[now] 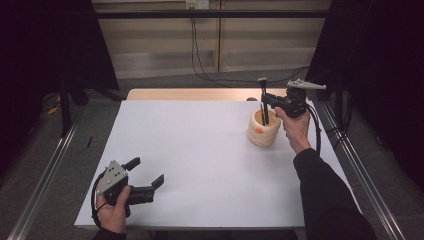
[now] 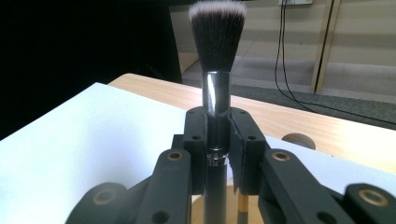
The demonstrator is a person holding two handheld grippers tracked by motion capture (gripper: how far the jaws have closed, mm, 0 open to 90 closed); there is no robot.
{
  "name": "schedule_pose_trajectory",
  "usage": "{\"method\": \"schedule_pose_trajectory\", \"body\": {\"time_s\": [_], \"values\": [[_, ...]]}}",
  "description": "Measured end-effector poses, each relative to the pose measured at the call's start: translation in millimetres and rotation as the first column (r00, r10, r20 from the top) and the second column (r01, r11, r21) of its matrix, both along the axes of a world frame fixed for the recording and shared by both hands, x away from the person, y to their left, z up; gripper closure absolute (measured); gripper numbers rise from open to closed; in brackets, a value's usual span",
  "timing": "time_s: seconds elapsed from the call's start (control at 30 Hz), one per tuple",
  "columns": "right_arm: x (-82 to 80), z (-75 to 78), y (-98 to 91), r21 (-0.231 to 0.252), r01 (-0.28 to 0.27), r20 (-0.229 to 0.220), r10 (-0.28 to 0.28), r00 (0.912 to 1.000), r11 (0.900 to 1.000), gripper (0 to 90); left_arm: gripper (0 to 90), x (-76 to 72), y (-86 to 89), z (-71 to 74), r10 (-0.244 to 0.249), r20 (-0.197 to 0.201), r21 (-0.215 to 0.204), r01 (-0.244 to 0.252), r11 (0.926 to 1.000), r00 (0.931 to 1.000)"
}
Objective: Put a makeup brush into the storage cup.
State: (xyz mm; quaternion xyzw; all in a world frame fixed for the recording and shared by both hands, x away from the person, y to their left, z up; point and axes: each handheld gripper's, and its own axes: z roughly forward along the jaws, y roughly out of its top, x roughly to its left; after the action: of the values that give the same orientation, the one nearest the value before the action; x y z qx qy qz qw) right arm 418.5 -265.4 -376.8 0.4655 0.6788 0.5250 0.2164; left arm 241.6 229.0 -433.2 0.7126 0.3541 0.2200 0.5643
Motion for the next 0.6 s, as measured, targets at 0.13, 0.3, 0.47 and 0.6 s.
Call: {"method": "schedule_pose_trajectory", "body": {"time_s": [0.13,0.3,0.47,0.6], "values": [[2.0,-4.5,3.8,-0.009,-0.01,-0.011,0.01,0.9999,0.9999,78.1,1.1,0.3,0.4,0.0,-0.001,0.003,0.006,0.001,1.0,1.0],[3.1,-9.5,4.6,-0.01,-0.014,-0.02,0.013,0.9997,0.9999,78.1,1.1,-0.3,1.1,0.3,-0.002,0.002,-0.003,0.002,1.0,1.0],[2.9,-19.7,5.3,-0.029,-0.018,-0.035,0.017,0.9992,0.9994,78.0,1.1,0.2,0.7,0.0,-0.003,0.0,-0.004,0.003,1.0,1.0],[3.6,-27.6,1.2,-0.008,-0.01,-0.055,0.009,0.9984,0.9999,78.0,1.1,0.0,0.1,0.2,-0.003,0.002,-0.002,0.003,1.0,1.0]]}}
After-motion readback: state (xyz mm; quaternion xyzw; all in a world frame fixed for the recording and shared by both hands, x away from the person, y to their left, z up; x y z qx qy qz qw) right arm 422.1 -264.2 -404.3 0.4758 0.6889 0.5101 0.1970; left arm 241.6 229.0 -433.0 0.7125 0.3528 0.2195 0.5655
